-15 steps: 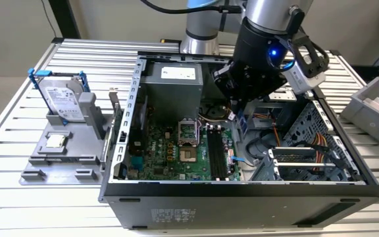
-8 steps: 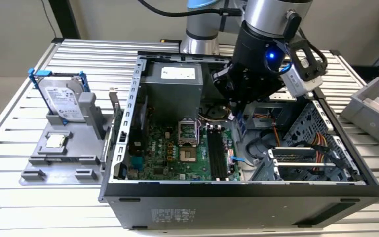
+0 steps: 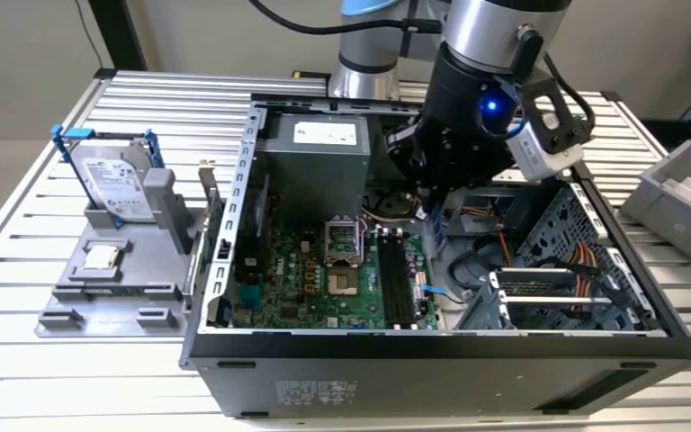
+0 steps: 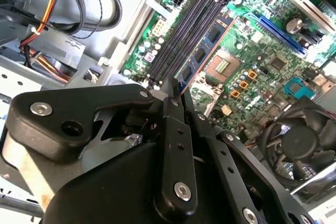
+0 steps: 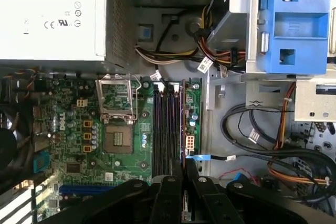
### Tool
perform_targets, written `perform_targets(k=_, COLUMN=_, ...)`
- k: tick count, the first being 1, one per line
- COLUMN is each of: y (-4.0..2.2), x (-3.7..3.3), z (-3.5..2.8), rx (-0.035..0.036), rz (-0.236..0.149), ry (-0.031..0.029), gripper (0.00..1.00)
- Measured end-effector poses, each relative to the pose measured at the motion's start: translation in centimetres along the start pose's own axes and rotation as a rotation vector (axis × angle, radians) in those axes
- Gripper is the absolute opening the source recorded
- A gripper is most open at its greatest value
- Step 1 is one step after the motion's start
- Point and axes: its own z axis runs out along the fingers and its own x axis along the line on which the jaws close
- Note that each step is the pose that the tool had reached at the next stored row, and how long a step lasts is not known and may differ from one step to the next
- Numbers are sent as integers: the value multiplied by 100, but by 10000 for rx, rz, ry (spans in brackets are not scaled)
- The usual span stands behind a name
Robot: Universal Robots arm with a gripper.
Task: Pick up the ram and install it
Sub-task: 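Insert the ram into the slot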
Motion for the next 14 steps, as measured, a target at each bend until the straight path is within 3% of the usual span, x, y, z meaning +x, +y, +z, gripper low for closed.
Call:
perform_targets(k=8, y=0, x=0, z=45, rx=2, rz=183, ry=-3, gripper=0)
perform_targets(k=14, y=-1, x=-1, z=122, rx=3, rz=265, ry=-22, gripper=0)
